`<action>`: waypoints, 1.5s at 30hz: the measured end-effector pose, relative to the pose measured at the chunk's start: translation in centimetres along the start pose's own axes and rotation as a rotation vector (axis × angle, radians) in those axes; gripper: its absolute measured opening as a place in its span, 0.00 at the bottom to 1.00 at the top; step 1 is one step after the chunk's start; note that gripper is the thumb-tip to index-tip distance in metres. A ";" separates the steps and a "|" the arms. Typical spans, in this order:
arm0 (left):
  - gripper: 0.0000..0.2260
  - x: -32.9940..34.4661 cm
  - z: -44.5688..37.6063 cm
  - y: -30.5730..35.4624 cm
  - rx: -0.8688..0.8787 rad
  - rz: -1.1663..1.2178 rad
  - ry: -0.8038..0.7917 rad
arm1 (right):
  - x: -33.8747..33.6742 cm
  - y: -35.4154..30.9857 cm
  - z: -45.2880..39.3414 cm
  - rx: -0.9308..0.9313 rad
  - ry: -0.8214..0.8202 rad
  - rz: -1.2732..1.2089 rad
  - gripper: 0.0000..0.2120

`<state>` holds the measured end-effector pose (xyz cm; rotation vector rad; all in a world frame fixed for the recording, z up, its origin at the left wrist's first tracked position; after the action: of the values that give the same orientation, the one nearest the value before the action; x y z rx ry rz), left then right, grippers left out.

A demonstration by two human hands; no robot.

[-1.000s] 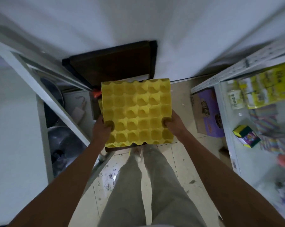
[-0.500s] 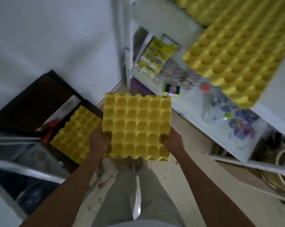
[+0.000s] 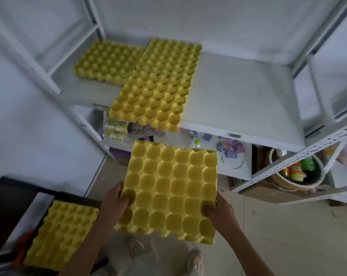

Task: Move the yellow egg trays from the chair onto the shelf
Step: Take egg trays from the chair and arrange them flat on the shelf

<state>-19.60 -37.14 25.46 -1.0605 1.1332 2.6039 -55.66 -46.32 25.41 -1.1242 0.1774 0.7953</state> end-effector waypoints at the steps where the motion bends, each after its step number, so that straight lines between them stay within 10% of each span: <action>1: 0.12 0.3 0.8 1.3 0.014 -0.002 -0.001 | -1.1 0.4 0.5 -0.003 0.007 -0.017 0.23; 10: 0.02 2.7 1.2 18.7 0.219 -0.127 0.072 | -15.5 1.7 -3.1 0.045 0.275 -0.110 0.11; 20: 0.11 6.8 -12.0 36.4 0.406 -0.099 0.032 | -27.2 -0.8 -17.9 0.092 0.523 0.056 0.12; 30: 0.13 10.0 -21.3 41.1 0.441 -0.140 -0.133 | -29.3 -2.4 -30.0 0.168 0.595 0.160 0.18; 36: 0.12 6.2 -20.3 43.7 0.847 -0.411 0.302 | -28.3 -9.5 -26.1 -0.252 0.801 0.577 0.24; 45: 0.31 7.5 -29.4 39.8 0.761 -0.810 0.254 | -19.1 -12.2 -31.1 -0.430 0.496 0.878 0.26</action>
<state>-22.92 -86.84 30.61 -1.2834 1.2229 1.2937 -53.64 -84.44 30.06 -1.6658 1.0028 1.3495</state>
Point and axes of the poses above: each hand's wrist, its own z-axis away from the middle knuckle, its own x-axis out of the palm, y = z × x, the point moved 10 cm from there along -z, towards the middle knuckle, and after that the axes turned 7 degrees about -x, right-handed, at the moved point
